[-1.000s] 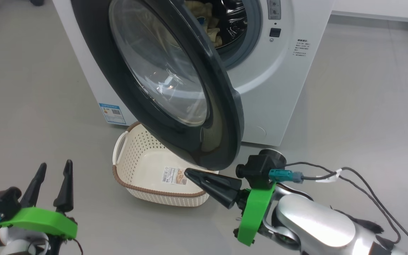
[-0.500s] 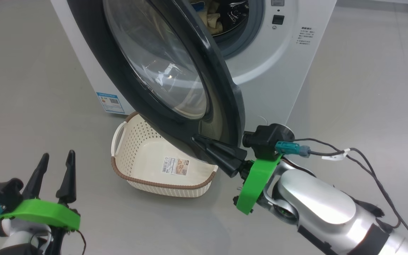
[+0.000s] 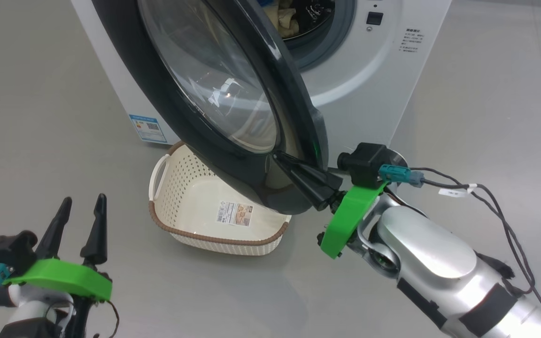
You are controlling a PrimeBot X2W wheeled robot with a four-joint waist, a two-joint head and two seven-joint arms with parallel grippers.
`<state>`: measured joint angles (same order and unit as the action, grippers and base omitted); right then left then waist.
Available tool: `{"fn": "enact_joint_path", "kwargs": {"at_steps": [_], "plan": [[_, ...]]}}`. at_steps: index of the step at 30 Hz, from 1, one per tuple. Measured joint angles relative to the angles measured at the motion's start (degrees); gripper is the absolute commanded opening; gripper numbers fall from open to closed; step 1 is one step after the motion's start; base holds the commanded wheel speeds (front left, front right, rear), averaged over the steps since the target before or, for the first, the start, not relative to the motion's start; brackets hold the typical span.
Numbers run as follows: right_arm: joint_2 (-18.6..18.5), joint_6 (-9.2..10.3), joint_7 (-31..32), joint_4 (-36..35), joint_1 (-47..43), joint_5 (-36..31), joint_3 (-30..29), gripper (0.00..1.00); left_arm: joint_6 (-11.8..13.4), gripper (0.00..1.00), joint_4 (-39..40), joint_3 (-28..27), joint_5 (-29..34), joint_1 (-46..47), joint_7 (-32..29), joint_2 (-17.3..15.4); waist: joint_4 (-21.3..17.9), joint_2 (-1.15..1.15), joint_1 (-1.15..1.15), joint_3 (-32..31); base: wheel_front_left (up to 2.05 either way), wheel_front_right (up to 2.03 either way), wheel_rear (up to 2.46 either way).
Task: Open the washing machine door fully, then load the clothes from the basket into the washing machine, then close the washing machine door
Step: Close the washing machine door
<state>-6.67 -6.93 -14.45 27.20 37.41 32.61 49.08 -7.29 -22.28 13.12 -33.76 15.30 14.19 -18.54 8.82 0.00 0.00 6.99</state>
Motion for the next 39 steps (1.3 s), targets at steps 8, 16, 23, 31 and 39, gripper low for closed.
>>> {"fn": "enact_joint_path", "kwargs": {"at_steps": [8,16,23,31,39], "plan": [[0.9,0.00,0.0,1.4,0.0,-2.0,-3.4,0.00,0.0,1.00,0.0,0.1,0.0,0.5,0.0,0.0,0.0,0.00,0.00,0.9,0.00,0.00,0.00],[1.5,-0.14,0.0,3.6,1.5,-2.6,-6.7,0.00,0.0,1.00,0.1,0.6,0.0,1.5,0.0,0.0,0.1,0.00,0.00,2.3,0.00,0.00,0.00],[1.5,-0.14,0.0,5.8,4.7,-2.7,-9.8,0.00,0.0,1.00,0.2,0.7,0.0,2.9,0.0,0.3,0.4,0.00,0.00,4.6,0.00,0.00,0.00],[-0.1,-0.14,0.0,9.2,10.6,-2.8,-13.0,0.00,0.0,1.00,0.3,1.8,0.0,6.2,0.3,1.6,1.5,0.00,0.00,8.6,0.00,0.00,0.00],[-2.2,-0.14,0.0,11.8,16.3,-3.3,-15.6,0.00,0.0,1.00,0.6,2.2,0.1,9.0,0.3,2.7,2.9,0.00,0.00,12.7,0.00,0.00,0.00]]}}
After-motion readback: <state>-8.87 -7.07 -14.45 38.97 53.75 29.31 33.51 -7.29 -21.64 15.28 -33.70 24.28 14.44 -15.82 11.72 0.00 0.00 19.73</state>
